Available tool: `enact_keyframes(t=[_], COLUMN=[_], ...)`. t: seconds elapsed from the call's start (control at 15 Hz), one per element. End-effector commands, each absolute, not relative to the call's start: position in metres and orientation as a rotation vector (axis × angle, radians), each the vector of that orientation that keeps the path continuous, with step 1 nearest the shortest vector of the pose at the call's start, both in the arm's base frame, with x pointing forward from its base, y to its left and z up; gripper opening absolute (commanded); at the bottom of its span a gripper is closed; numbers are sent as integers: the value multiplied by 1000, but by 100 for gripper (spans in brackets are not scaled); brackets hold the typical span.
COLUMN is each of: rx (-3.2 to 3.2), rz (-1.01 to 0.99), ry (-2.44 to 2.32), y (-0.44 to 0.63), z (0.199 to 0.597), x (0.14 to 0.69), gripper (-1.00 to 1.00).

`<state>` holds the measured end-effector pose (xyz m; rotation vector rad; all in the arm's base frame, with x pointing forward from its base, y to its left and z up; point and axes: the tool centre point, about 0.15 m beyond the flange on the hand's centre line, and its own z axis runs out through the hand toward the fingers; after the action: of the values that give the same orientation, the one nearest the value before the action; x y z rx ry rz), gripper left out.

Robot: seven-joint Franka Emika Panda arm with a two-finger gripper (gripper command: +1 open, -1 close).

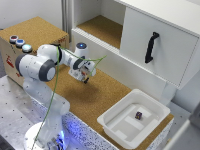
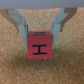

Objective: Push the pink block to the right

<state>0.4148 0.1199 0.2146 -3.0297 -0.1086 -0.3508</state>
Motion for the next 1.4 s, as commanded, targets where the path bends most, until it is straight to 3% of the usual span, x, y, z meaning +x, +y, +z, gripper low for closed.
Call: enact_keyframes(t=[0.0, 0.67, 1.27, 1.33], rx=[-3052, -3103, -3016, -3045], rz=[-267, -277, -211, -241], ry=[-55, -151, -415, -413], y=[127, 141, 236, 239], z=[212, 328, 301, 295], x=[413, 329, 338, 342], gripper=[100, 100, 100, -100])
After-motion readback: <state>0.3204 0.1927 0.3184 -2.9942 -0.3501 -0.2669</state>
